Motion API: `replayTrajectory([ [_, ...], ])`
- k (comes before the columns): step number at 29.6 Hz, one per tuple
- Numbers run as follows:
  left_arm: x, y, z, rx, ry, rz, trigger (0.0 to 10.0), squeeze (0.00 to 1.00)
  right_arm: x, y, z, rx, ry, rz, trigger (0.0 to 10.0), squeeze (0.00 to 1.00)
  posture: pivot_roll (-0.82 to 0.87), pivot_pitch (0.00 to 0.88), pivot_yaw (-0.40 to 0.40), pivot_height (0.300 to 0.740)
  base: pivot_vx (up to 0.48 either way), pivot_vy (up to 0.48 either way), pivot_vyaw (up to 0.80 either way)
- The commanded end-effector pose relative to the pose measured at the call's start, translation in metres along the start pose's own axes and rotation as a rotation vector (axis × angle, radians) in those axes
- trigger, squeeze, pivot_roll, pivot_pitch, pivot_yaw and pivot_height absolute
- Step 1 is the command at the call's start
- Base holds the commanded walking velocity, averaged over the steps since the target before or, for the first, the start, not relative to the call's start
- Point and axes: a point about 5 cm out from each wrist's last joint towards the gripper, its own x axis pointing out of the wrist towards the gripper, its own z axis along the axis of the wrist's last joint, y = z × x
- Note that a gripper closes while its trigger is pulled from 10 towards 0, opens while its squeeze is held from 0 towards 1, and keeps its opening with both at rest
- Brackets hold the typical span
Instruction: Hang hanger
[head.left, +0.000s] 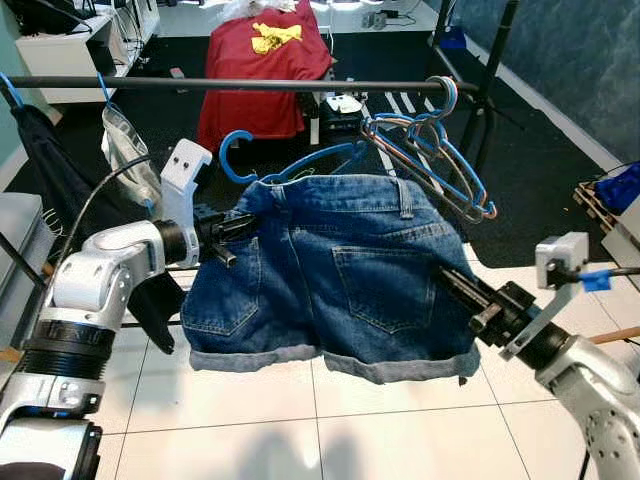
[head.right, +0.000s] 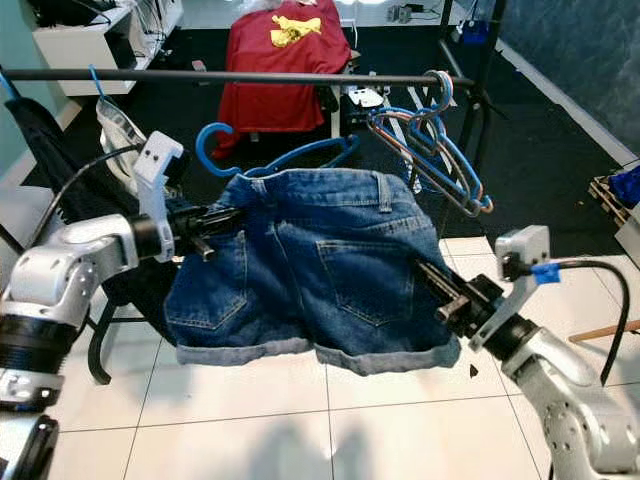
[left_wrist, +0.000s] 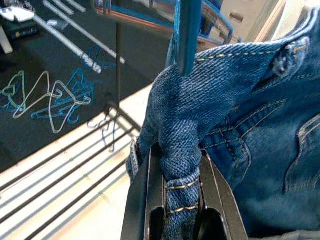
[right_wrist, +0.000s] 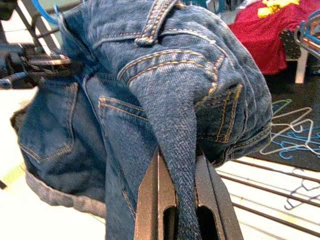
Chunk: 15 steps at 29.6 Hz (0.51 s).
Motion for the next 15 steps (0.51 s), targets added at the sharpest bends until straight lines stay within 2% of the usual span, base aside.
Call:
replayTrajectory([
  [1,-0.012,0.013,0.01,0.008,-0.051,0.099,10.0,0.0,-0.008,-0.007,0.001,-0.039,0.011,-0.06,0.0,0.0,-0.05,0.129,0.009,0.74,0.0,0.0,0.0],
  [3,-0.01,0.006,0.021,0.0,-0.124,0.053,10.0,0.0,-0.008,-0.005,-0.005,-0.05,0.045,-0.047,0.0,0.0,-0.06,0.13,0.009,0.74,0.0,0.0,0.0],
  [4,-0.01,0.006,0.021,0.0,-0.124,0.053,10.0,0.0,-0.008,-0.005,-0.005,-0.05,0.045,-0.047,0.0,0.0,-0.06,0.13,0.009,0.74,0.0,0.0,0.0],
  [6,-0.008,-0.001,0.035,-0.045,-0.247,0.022,10.0,0.0,-0.007,0.004,-0.021,-0.058,0.152,0.019,0.0,0.0,-0.06,0.127,0.006,0.74,0.0,0.0,0.0],
  [8,-0.008,-0.001,0.035,-0.045,-0.247,0.022,10.0,0.0,-0.007,0.004,-0.021,-0.058,0.152,0.019,0.0,0.0,-0.06,0.127,0.006,0.74,0.0,0.0,0.0],
  [9,-0.007,-0.005,0.041,-0.073,-0.3,0.005,10.0,0.0,-0.007,0.009,-0.03,-0.056,0.207,0.046,0.0,0.0,-0.06,0.127,0.005,0.74,0.0,0.0,0.0],
  [10,-0.007,-0.009,0.045,-0.077,-0.331,-0.024,10.0,0.0,-0.006,0.008,-0.036,-0.039,0.237,0.031,7.7,0.0,-0.05,0.128,0.004,0.74,0.0,0.0,0.0],
  [13,-0.007,-0.012,0.047,-0.076,-0.345,-0.042,10.0,0.0,-0.005,0.007,-0.039,-0.027,0.25,0.014,7.7,0.0,-0.05,0.128,0.004,0.74,0.0,0.0,0.0],
  [14,-0.009,-0.012,0.047,-0.028,-0.326,-0.056,10.0,0.0,-0.008,0.004,-0.029,0.039,0.181,0.008,10.0,1.0,-0.06,0.13,0.003,0.74,0.0,0.0,0.0],
  [15,-0.012,-0.009,0.046,0.035,-0.289,-0.055,10.0,0.0,-0.015,0.001,-0.019,0.087,0.121,0.02,10.0,1.0,-0.06,0.13,0.004,0.74,0.0,0.0,0.0],
])
